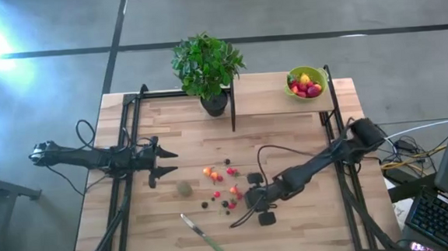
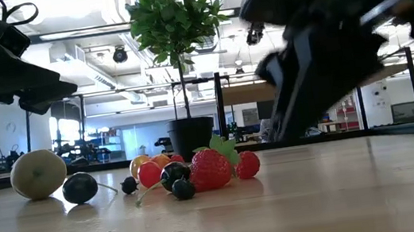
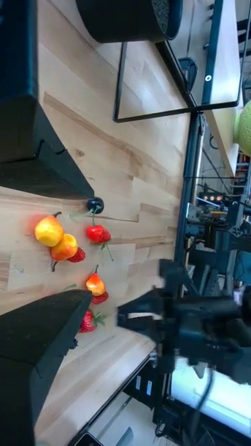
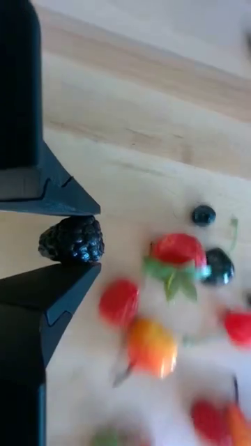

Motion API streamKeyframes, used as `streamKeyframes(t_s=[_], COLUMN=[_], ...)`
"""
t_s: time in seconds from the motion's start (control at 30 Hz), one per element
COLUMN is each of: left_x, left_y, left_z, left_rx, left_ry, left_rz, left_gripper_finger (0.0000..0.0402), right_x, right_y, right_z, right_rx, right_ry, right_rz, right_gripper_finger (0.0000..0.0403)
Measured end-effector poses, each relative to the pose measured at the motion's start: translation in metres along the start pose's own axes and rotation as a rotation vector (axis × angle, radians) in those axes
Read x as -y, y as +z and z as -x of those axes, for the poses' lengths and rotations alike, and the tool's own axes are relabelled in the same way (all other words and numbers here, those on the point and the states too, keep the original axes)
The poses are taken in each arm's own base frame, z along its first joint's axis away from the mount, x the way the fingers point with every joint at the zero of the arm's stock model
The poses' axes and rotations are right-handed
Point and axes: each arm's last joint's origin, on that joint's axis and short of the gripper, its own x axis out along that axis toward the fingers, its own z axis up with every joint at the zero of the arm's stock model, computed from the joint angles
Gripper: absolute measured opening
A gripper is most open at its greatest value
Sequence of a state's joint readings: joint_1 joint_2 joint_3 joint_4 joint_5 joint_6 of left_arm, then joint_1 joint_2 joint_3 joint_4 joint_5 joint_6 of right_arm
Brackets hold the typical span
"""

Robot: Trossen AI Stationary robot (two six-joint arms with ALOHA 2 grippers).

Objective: Pick & Place Fruit
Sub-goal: Put the blackberry into the green strainer bowl on the shelf

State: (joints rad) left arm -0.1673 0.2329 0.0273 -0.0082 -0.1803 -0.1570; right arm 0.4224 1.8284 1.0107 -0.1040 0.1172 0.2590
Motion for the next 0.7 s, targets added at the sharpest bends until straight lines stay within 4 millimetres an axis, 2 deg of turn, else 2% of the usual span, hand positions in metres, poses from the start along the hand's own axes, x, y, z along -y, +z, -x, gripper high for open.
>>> streamKeyframes(t_s=[0.13, 0.33, 0.57, 0.7], left_x=[0.0, 0.0, 0.0, 0.0], left_y=[0.0, 0.0, 0.0, 0.0], left_z=[0.0, 0.0, 0.0, 0.0], left_rx=[0.0, 0.0, 0.0, 0.0], left_ry=[0.001, 0.0, 0.0, 0.0], left_rz=[0.0, 0.0, 0.0, 0.0], left_gripper_finger=[0.0229, 0.0229, 0.0229, 0.0229], right_x=[0.01, 0.036, 0.085, 0.114], right_y=[0.006, 0.013, 0.014, 0.007], right_z=[0.037, 0.112, 0.192, 0.23], right_rx=[-0.006, 0.056, 0.193, 0.261], right_ry=[-0.151, -0.385, -0.522, -0.615], right_rz=[0.007, -0.035, -0.112, -0.172], right_gripper_finger=[0.0091, 0.0107, 0.0089, 0.0095])
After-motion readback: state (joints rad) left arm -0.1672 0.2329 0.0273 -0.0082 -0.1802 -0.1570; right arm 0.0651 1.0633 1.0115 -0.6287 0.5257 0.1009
